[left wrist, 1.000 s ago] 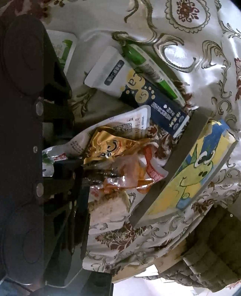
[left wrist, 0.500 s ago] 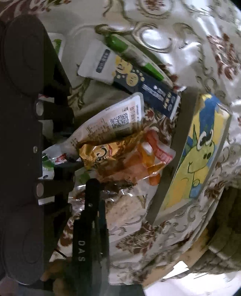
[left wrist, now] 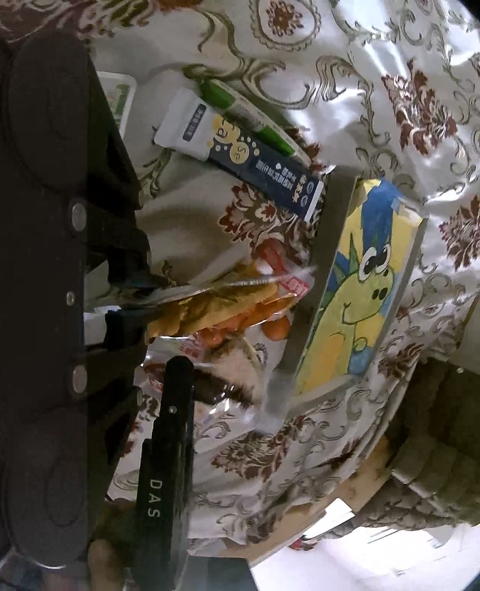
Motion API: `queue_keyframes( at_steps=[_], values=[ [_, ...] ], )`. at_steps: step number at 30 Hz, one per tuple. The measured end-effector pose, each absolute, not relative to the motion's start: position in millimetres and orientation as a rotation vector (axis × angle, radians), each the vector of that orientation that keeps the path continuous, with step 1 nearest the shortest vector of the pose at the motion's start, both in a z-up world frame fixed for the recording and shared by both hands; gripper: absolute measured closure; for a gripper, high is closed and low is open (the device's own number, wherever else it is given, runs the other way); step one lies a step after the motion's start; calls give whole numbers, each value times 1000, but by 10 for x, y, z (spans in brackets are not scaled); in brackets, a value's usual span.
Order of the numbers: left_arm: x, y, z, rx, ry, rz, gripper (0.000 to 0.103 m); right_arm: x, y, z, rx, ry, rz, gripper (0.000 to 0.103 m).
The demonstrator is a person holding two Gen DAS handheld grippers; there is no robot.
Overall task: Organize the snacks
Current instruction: 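Lift the white packet with the left tool while the right tool lifts the brown snack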
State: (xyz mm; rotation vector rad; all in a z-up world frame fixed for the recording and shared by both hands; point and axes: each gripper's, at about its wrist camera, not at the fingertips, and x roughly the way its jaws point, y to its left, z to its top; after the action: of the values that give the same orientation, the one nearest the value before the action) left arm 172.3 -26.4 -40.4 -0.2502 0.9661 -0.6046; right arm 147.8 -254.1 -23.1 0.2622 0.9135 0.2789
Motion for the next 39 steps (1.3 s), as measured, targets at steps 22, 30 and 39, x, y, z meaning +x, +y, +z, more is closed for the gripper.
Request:
queue_keyframes(
  at_steps=[22,30,39],
  values=[
    [1618,40,-162,-455,866,-538,95,1461,-2632,-175,287,851,276,91],
    [1628,51,-126,-481,832,-543,95,1453,-2668,-73,309,776,285,93],
    [1627,49,-113,-491,818,-548,95,1481,-2676,-113,326,792,284,93]
  ],
)
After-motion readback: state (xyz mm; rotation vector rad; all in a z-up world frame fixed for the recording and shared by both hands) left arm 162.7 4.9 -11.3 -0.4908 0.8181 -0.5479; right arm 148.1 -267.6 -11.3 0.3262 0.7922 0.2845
